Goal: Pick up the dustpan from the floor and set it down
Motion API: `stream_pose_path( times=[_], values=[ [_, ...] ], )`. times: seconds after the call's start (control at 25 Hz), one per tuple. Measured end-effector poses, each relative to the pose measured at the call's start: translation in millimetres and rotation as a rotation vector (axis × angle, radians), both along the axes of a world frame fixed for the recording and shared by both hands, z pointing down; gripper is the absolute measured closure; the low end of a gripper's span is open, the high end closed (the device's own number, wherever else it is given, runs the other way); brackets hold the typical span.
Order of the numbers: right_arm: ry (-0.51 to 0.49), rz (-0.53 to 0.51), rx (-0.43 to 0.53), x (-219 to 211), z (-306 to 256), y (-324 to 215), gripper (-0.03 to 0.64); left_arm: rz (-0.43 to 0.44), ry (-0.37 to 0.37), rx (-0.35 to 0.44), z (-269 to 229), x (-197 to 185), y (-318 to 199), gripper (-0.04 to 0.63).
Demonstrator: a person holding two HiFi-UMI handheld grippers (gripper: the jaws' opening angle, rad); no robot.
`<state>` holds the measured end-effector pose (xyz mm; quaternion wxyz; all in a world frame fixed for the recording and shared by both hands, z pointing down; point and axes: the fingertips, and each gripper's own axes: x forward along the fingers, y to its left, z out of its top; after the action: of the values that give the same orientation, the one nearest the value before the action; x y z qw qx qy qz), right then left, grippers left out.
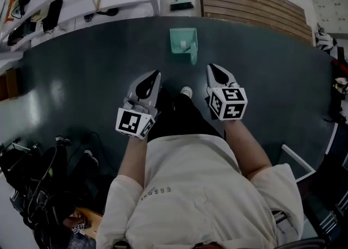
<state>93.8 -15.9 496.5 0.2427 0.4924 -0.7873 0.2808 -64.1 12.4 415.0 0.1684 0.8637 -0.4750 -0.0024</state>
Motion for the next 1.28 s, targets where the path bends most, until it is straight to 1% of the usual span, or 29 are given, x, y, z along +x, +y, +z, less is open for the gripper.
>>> stream_pose_path(
  times=[0.08, 0.16, 0.24, 0.28, 0.36, 0.44, 0.52, 0.6, 0.8, 0.92, 1.0, 1.12, 1.2, 1.28],
  values=[
    [-0.007, -0.012, -0.037, -13, 16, -16, 0.538, 0.02, 0.015, -0.006, 7, 0, -19, 0.586],
    [0.0, -0.013, -0.071, -23, 35, -29, 0.497, 0.052, 0.019, -0.024, 21, 1, -35, 0.586],
    [0.025, -0.003, -0.093, -26, 56, -42, 0.472, 0.096, 0.003, -0.043, 35, 6, -50, 0.586],
    [0.04, 0.01, -0.107, -26, 68, -49, 0.449, 0.118, -0.008, -0.048, 42, 9, -57, 0.586],
    [0.073, 0.032, -0.155, -26, 97, -60, 0.417, 0.15, -0.021, -0.044, 51, 11, -73, 0.586],
    [0.108, 0.037, -0.223, -27, 131, -69, 0.409, 0.157, -0.018, -0.04, 59, 9, -89, 0.586],
    [0.139, 0.045, -0.281, -26, 163, -80, 0.4, 0.154, -0.01, -0.069, 72, 6, -104, 0.586],
    [0.166, 0.057, -0.317, -25, 188, -93, 0.399, 0.157, -0.015, -0.102, 88, 6, -117, 0.586],
    [0.199, 0.047, -0.417, -30, 231, -105, 0.399, 0.165, -0.01, -0.13, 117, 6, -138, 0.586],
    [0.183, 0.058, -0.473, -33, 251, -103, 0.401, 0.166, -0.014, -0.145, 126, 10, -144, 0.586],
    [0.177, 0.07, -0.486, -32, 253, -102, 0.413, 0.159, -0.017, -0.154, 129, 13, -145, 0.586],
    [0.208, 0.097, -0.49, -24, 249, -102, 0.458, 0.148, -0.012, -0.153, 128, 18, -144, 0.586],
    [0.254, 0.112, -0.496, -15, 248, -101, 0.493, 0.141, 0.002, -0.162, 128, 20, -141, 0.586],
    [0.315, 0.133, -0.501, -1, 246, -96, 0.528, 0.134, 0.051, -0.192, 129, 20, -137, 0.586]
  ],
)
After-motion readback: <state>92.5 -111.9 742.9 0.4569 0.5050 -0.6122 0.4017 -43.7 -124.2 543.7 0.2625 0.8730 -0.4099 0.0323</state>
